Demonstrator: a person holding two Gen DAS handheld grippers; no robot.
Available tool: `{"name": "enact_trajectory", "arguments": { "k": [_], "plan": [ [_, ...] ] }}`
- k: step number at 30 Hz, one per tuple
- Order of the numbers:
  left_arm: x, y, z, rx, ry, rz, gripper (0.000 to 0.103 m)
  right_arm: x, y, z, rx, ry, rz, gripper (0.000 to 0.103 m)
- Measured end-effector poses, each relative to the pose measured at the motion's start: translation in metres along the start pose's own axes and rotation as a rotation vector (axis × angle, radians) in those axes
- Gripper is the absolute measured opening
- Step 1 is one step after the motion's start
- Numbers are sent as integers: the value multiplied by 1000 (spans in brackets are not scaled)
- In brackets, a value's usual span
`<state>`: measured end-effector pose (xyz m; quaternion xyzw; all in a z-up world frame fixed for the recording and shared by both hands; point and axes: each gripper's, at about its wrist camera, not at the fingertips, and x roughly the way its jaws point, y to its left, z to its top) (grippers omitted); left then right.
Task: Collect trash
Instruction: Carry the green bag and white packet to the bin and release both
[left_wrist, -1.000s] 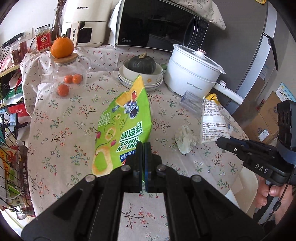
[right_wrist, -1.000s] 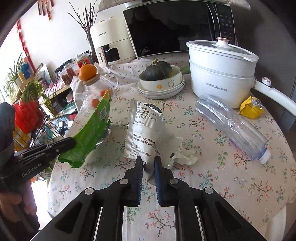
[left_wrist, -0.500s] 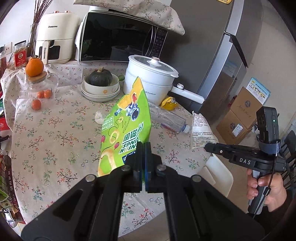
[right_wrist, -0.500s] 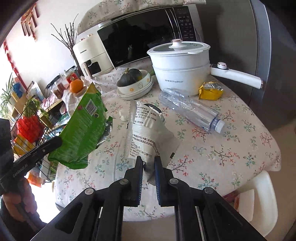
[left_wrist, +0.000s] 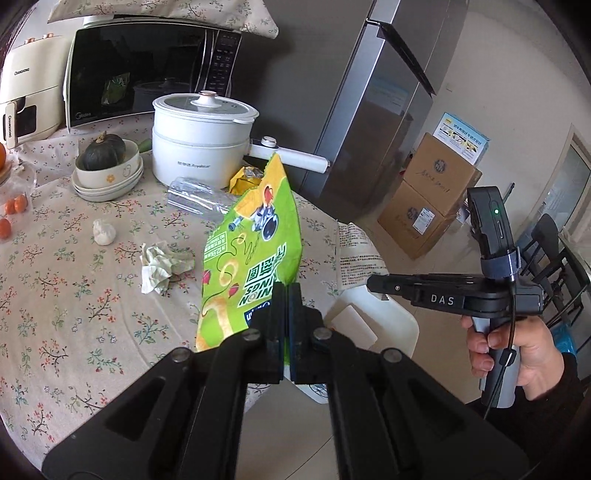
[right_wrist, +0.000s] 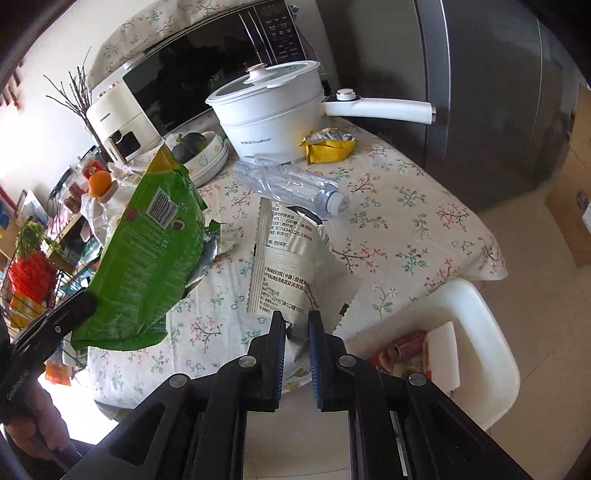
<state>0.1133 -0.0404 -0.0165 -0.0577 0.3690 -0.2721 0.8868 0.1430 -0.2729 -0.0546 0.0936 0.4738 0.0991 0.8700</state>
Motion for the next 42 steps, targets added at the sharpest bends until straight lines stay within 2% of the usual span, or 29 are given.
{"name": "enact_trajectory", "arguments": {
  "k": [11,20,30,37,38,40,42],
  "plan": [
    [38,-75,-4,67,85,-188,2,-25,-79,-34,120,20,-90,13],
    [77,-106,-16,55,169,-306,2,-33,-134,-60,194,57,-148,13],
    [124,-111,-30,17,242,-332,2,-31,-153,-71,218,92,-171,13],
    [138,-103,-31,33,240,-267,3,-28,-160,-76,232,113,-187,13],
    [139,-102,-31,43,243,-244,5,-27,-160,-77,233,115,-187,13],
    [140,-100,-32,56,248,-209,17,-25,-160,-76,236,118,-191,13],
    [139,-97,-33,64,246,-161,41,-23,-160,-76,236,122,-194,13]
  ]
}}
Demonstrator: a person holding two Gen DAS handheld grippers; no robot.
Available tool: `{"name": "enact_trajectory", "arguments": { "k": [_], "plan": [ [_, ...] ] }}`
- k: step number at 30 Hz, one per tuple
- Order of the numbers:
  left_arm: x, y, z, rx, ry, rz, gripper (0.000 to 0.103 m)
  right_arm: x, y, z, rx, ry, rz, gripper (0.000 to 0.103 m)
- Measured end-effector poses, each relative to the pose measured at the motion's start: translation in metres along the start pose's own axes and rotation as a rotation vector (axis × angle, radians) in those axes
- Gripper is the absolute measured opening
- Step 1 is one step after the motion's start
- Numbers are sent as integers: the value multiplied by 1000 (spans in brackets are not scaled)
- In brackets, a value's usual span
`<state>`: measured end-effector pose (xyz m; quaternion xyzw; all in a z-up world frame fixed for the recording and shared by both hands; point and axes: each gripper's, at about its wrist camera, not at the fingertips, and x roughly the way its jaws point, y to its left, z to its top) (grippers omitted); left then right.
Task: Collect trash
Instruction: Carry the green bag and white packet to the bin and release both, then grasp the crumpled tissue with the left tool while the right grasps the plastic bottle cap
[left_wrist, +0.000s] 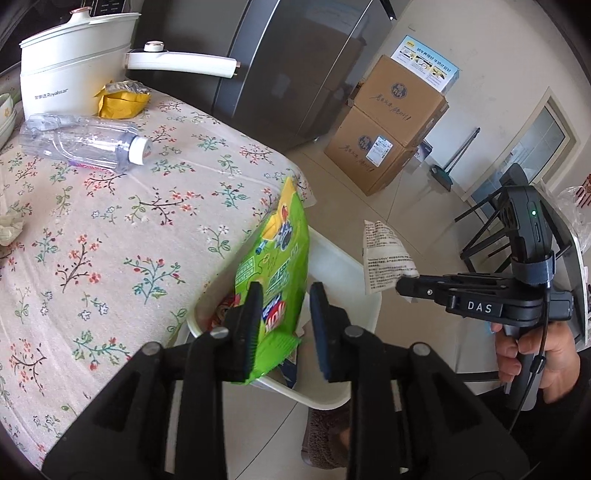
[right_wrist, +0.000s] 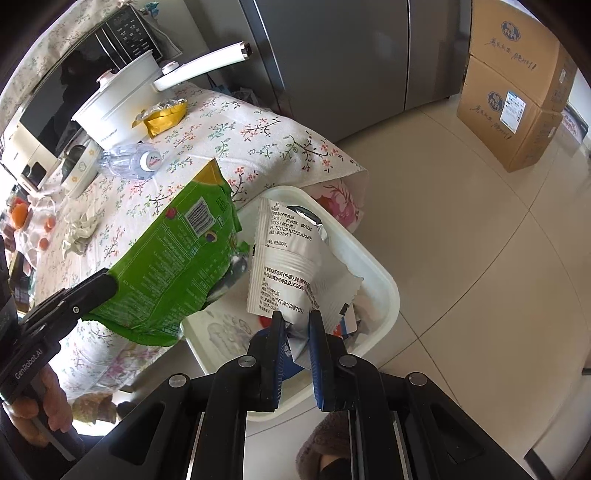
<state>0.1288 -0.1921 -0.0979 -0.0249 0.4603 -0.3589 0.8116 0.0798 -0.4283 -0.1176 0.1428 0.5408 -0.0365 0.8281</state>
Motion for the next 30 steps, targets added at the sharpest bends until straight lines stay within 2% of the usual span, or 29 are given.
{"name": "enact_trajectory", "arguments": {
  "k": [9,17,20,21,23,24,25,30],
  "plan": [
    [-16,8,0,44,-20,140,79,3,6,1,1,3,-6,14],
    [-27,21,3,46,-39,258,92,4,13,4,-9,9,-8,15],
    [-32,24,3,39,-43,292,96,4,14,6,-8,8,-9,20],
    [-33,26,3,36,-45,302,96,5,14,6,-4,12,-3,23],
    [-37,29,3,28,-48,313,97,6,13,7,22,24,8,45],
    [-38,31,3,22,-49,318,97,5,13,7,35,17,10,63],
    [-39,33,4,17,-50,321,98,4,13,7,39,11,10,68],
    [-44,42,5,-1,-53,344,98,2,18,9,22,4,5,69]
  ]
}}
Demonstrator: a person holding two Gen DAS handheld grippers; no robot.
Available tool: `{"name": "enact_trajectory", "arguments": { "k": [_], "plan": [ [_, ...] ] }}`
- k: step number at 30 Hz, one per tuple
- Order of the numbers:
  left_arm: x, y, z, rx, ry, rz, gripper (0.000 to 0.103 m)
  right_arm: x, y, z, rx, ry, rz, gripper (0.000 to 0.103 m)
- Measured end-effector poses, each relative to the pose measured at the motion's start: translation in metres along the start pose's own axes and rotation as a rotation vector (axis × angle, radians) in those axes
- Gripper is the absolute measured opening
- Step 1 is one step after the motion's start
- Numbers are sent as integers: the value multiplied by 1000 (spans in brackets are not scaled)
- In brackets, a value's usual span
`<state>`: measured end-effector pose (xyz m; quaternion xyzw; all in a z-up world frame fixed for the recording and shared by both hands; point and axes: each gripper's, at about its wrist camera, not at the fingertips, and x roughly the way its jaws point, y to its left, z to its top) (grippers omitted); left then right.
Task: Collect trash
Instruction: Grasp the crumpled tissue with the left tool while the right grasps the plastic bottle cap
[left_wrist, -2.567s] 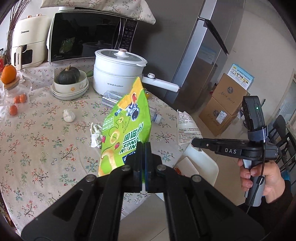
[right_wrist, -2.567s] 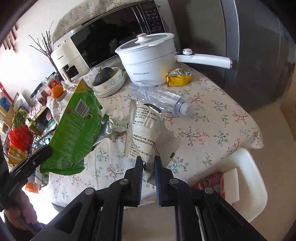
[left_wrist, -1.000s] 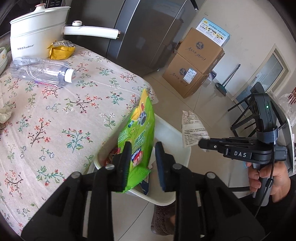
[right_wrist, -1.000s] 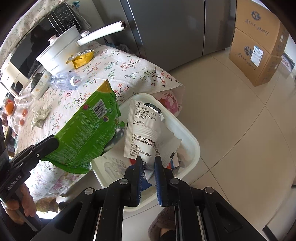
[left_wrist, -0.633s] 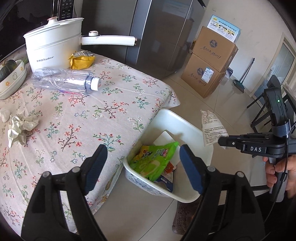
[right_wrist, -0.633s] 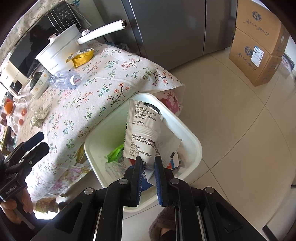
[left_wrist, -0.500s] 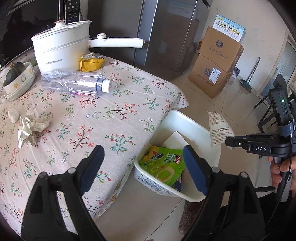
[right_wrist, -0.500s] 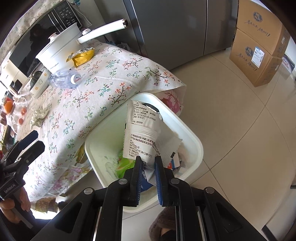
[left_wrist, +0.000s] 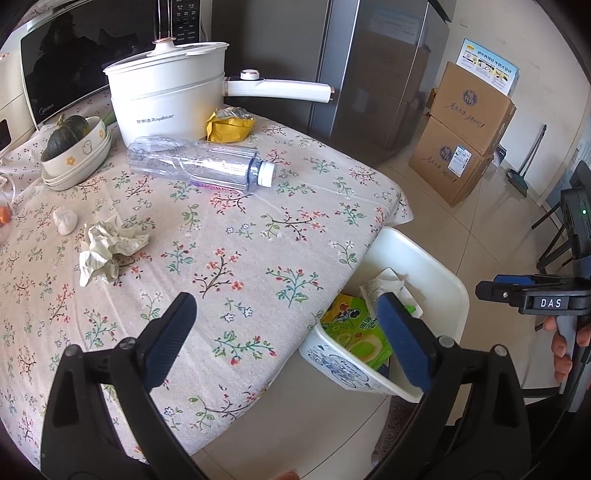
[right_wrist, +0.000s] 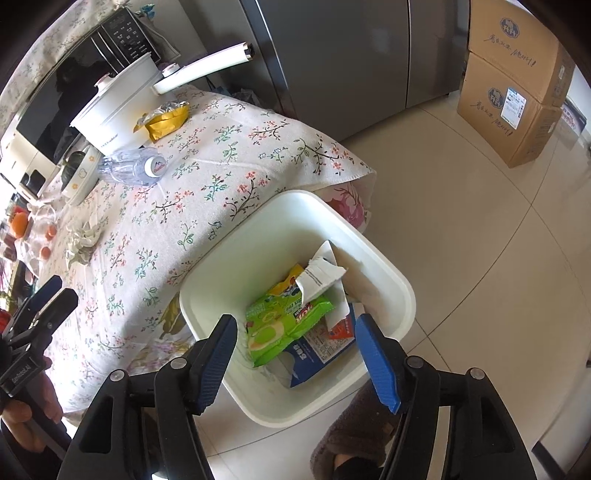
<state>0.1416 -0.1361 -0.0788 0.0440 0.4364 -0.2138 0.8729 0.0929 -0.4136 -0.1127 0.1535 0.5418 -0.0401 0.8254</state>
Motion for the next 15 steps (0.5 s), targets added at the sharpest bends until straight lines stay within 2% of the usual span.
{"name": "enact_trajectory", "arguments": {
  "k": [8,15],
  "plan": [
    [-2,18,1,-15,2,45,98,1,11,5,-13,-3,6,73],
    [-5,47,6,-15,-8,125,98,4,31,14,-45,-13,-3,75]
  ]
}}
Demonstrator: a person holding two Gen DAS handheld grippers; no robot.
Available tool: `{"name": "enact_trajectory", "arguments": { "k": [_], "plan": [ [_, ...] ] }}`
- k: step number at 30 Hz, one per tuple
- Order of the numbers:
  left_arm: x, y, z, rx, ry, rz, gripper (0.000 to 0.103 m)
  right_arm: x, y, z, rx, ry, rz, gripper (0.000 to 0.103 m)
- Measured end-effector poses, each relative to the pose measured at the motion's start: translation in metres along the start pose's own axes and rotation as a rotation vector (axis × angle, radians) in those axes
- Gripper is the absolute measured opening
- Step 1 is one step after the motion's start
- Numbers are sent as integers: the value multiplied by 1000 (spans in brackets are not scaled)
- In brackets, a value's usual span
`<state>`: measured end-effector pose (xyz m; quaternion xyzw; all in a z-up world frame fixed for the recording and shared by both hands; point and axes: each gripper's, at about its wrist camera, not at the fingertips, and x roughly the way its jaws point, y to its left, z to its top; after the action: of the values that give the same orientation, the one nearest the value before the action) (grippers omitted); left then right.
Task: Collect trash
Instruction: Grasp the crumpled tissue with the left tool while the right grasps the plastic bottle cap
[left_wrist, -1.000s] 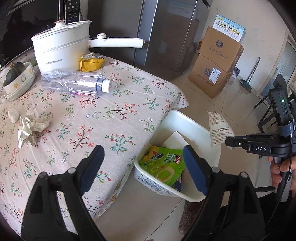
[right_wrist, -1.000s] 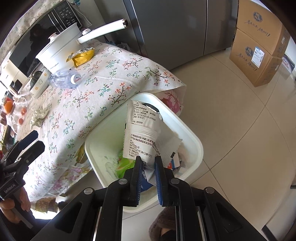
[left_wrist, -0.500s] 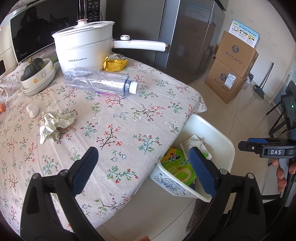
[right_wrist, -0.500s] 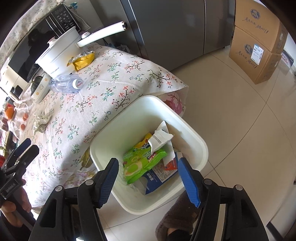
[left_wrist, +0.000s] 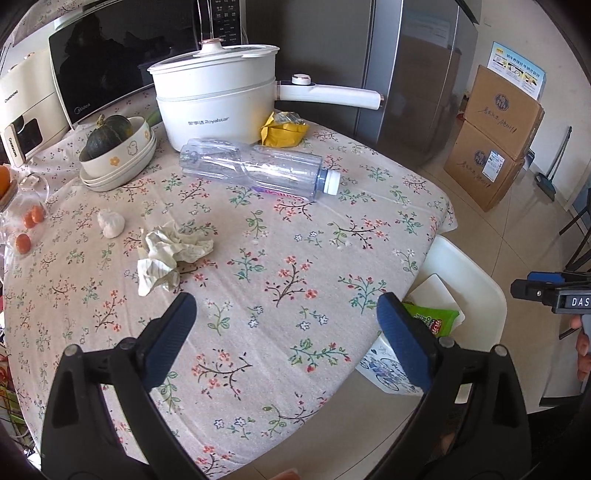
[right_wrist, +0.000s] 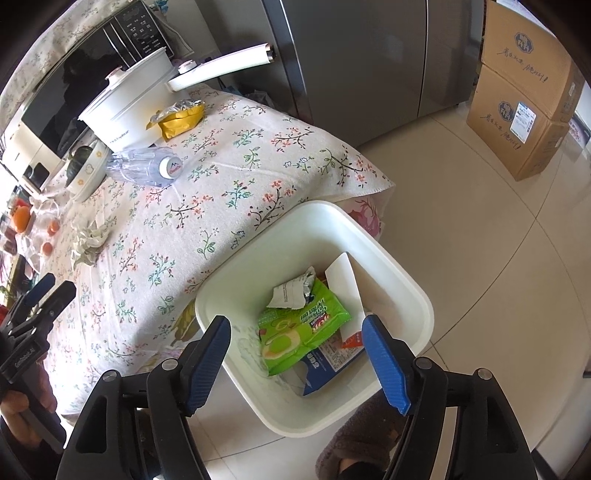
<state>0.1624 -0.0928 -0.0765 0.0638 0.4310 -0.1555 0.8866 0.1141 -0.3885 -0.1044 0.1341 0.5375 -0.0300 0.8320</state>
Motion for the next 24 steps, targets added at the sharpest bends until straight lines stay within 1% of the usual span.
{"name": "enact_trajectory", "arguments": {
  "k": [9,13,16,21,22,24],
  "plan": [
    [12,56,4,-112,9,42,98,7,38,20,-70,-29,-2,80],
    [25,81,3,-203,35,34,98,12,55,31,-106,-50,-4,81],
    [34,93,3,-245,47,36,98,19,67,38,-128,-65,-2,82],
    [47,100,5,-245,45,42,97,34,86,59,-165,-86,22,83],
    [49,101,6,-240,43,46,96,36,90,64,-173,-91,25,83],
    [53,100,9,-225,38,63,89,41,99,74,-197,-103,40,83]
  ]
}}
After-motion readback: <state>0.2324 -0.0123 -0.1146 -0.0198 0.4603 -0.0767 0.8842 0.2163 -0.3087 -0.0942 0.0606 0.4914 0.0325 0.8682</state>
